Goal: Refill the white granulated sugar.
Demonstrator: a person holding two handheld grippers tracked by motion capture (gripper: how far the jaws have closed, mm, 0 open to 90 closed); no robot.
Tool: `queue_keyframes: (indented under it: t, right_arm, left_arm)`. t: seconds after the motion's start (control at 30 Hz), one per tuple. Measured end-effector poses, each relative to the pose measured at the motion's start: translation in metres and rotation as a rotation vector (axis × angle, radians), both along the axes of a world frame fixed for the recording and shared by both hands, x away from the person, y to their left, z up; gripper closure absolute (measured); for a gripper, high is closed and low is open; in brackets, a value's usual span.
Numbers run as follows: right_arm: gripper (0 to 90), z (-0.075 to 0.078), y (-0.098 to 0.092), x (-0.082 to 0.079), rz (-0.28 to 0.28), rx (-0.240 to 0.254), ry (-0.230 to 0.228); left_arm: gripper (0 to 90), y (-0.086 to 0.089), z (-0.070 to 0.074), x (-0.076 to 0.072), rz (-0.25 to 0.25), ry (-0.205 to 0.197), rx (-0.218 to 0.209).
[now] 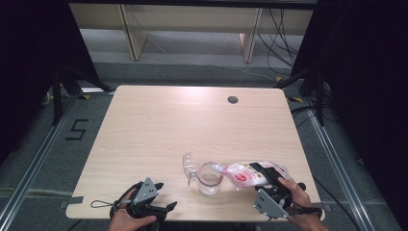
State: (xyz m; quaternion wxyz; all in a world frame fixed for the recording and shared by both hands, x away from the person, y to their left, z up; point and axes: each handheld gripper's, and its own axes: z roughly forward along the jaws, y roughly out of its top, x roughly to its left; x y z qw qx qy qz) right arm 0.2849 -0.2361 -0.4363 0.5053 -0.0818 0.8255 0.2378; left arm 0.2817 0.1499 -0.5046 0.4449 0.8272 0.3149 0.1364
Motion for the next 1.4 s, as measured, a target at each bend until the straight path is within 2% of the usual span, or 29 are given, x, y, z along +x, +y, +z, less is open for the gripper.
queue_keyframes:
  t: [0.1,0.13,0.23,0.27,0.3,0.33,0.4,0.43,0.47,0.5,0.57,0.6,0.67,0.7,0.73,0.77,0.8,0.83,0.9,0.93,0.97,1.03,1.1,1.13,1.23,1.27,1.33,1.37,1.4]
  right_arm:
    - [52.4,0.001,0.001,0.000,-0.007,-0.027,-0.003]
    - [52.4,0.002,0.002,0.002,-0.001,-0.049,-0.024]
    - [52.4,0.003,0.002,0.003,0.005,-0.060,-0.025]
    - [52.5,0.001,0.002,0.002,-0.008,-0.039,-0.013]
    - [52.5,0.002,0.003,0.000,-0.011,-0.049,-0.010]
    - [52.5,0.004,0.005,0.002,0.015,-0.095,-0.045]
    - [52.5,0.003,0.006,0.002,0.013,-0.125,-0.053]
    - [52.5,0.002,0.007,0.002,0.003,-0.111,-0.045]
    - [52.5,0.003,0.008,0.003,0.022,-0.133,-0.054]
    - [52.6,0.003,0.009,0.002,0.025,-0.147,-0.064]
    - [52.6,0.002,0.012,0.001,0.021,-0.151,-0.061]
    - [52.6,-0.001,0.012,-0.001,-0.002,-0.115,-0.042]
    - [52.7,0.000,0.013,-0.002,-0.002,-0.140,-0.054]
    - [52.7,0.003,0.015,-0.001,0.031,-0.180,-0.084]
    - [52.7,0.004,0.015,-0.002,0.022,-0.200,-0.106]
    - [52.7,0.001,0.015,-0.003,0.006,-0.174,-0.083]
    - [52.7,0.001,0.015,-0.003,-0.002,-0.187,-0.079]
    - [52.8,0.004,0.016,-0.002,0.031,-0.221,-0.114]
    - [52.8,0.002,0.017,-0.004,0.005,-0.225,-0.102]
    - [52.8,0.003,0.017,-0.003,0.024,-0.244,-0.126]
    - [52.9,0.002,0.017,-0.003,0.014,-0.225,-0.106]
    - [52.9,0.004,0.017,-0.002,0.035,-0.228,-0.120]
    - [52.9,0.003,0.017,-0.002,0.028,-0.238,-0.114]
    - [52.9,0.005,0.017,-0.003,0.022,-0.249,-0.131]
    - [53.0,0.004,0.017,-0.002,0.031,-0.251,-0.117]
    - [53.0,0.004,0.017,-0.001,0.031,-0.253,-0.117]
    - [53.0,0.003,0.017,-0.003,0.017,-0.255,-0.115]
    - [53.0,0.004,0.017,-0.003,0.026,-0.275,-0.126]
    - [53.0,0.005,0.018,-0.003,0.028,-0.288,-0.142]
  left_arm:
    - [20.9,0.001,0.001,0.000,0.000,0.002,0.006]
    - [20.9,0.000,0.000,0.000,0.001,-0.001,-0.004]
    - [20.9,0.000,0.000,0.000,0.000,0.000,-0.004]
    - [20.9,0.000,0.000,0.000,0.000,0.000,-0.003]
    - [20.9,0.000,0.000,0.000,0.000,0.000,-0.004]
    - [20.9,0.000,0.000,0.000,0.000,0.000,-0.003]
    - [20.9,0.000,0.000,0.000,0.001,0.000,-0.004]
    - [20.9,0.001,0.001,0.000,0.001,0.001,0.003]
    - [20.9,0.002,0.002,0.002,-0.010,-0.022,0.017]
    - [20.9,0.001,0.001,0.001,0.004,-0.010,0.002]
    - [20.9,0.002,0.001,0.001,0.007,-0.004,0.006]
    - [20.9,0.002,0.002,0.001,0.003,0.002,-0.002]
    - [20.9,0.001,0.001,0.001,0.005,-0.005,-0.021]
    - [20.9,0.002,0.002,0.000,0.004,0.002,-0.007]
    - [20.9,0.003,0.002,0.001,-0.005,-0.007,0.014]
    - [20.9,0.002,0.002,0.001,-0.009,-0.018,0.010]
    - [20.9,0.002,0.002,0.001,-0.005,-0.017,0.004]
    - [20.9,0.001,0.001,0.001,-0.005,-0.022,-0.003]
    - [20.9,0.002,0.002,0.001,-0.008,-0.020,0.019]
    - [20.9,0.001,0.001,0.001,-0.001,-0.015,0.007]
    - [20.9,0.001,0.001,0.000,0.008,-0.011,0.007]
    - [20.9,0.000,0.001,0.000,0.006,-0.008,-0.014]
    - [20.9,0.002,0.002,0.001,-0.006,-0.019,0.001]
    - [20.9,0.001,0.001,0.000,0.008,-0.007,-0.017]
    - [20.9,0.003,0.002,0.001,-0.011,-0.012,0.024]
    - [20.9,0.002,0.002,0.001,-0.008,-0.022,0.004]
    - [20.9,0.002,0.002,0.001,-0.007,-0.015,0.004]
    - [20.9,0.001,0.001,0.001,0.005,0.000,-0.017]
    - [20.9,0.002,0.002,0.001,0.004,0.000,0.000]
